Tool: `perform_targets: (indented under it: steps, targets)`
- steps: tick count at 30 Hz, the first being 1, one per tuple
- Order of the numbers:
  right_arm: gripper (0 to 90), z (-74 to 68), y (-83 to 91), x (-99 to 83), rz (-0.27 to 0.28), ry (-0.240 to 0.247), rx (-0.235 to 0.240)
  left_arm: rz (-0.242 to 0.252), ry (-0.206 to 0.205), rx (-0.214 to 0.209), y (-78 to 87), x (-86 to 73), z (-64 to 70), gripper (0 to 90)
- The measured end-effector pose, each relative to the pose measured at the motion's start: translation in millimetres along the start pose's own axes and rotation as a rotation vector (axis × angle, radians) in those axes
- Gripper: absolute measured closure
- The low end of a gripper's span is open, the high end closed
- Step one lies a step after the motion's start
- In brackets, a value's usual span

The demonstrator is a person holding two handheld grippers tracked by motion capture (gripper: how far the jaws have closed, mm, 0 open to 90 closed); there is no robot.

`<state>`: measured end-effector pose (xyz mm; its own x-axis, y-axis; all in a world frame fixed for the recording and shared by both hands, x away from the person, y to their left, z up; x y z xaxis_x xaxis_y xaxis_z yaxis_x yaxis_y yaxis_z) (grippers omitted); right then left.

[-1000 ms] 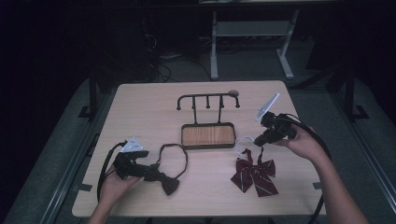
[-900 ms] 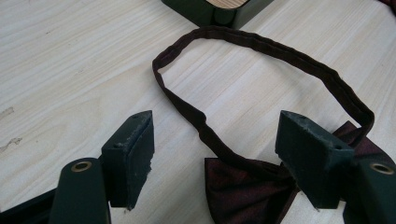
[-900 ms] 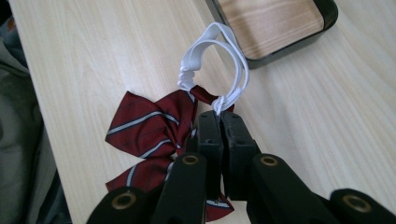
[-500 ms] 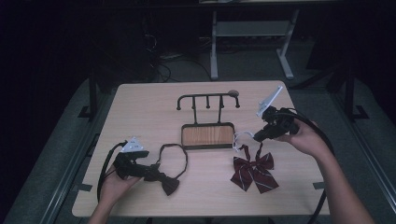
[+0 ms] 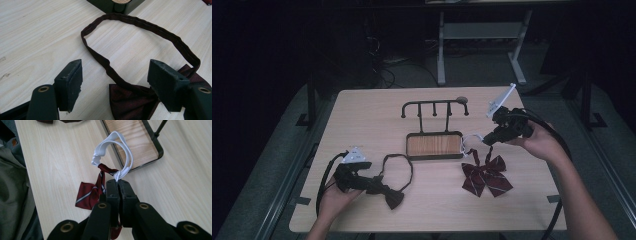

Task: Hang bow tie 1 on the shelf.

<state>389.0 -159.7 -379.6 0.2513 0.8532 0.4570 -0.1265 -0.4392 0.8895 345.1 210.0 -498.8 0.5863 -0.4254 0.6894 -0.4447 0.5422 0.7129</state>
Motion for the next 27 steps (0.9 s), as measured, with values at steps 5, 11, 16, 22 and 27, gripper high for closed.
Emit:
perform_targets:
  steps: [5, 11, 16, 22, 27]
  targets:
    - [87.3, 1.6, 5.4, 5.9, 0.006, 0.011, -0.011, 0.0, 0.001, -0.001, 0.2, 0.0, 0.0, 28.7]
    - [87.3, 3.8, 9.9, 11.1, 0.004, 0.014, -0.013, 0.004, 0.003, -0.003, 0.2, 0.1, -0.1, 28.6]
    - [87.3, 5.7, 12.6, 15.1, 0.006, 0.009, -0.014, 0.006, 0.005, -0.003, 0.4, 0.4, 0.1, 28.7]
    - [87.3, 8.5, 15.1, 20.5, 0.007, 0.016, -0.018, 0.006, 0.005, -0.003, 0.4, 0.3, 0.0, 28.7]
    - [87.3, 11.4, 19.8, 26.8, 0.011, 0.023, -0.028, 0.007, 0.012, -0.005, 0.7, 0.1, 0.4, 28.7]
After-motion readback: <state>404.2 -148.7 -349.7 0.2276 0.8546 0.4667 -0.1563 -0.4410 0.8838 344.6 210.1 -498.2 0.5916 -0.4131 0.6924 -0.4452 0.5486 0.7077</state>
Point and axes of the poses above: each handheld gripper's, and its own axes: y roughly backward along the jaws, x roughly out of its top, z roughly to its right, the point moved 9 cm from there along -y, roughly forward along the jaws, and after that the axes turned 6 degrees about y, right-handed, at the moved point
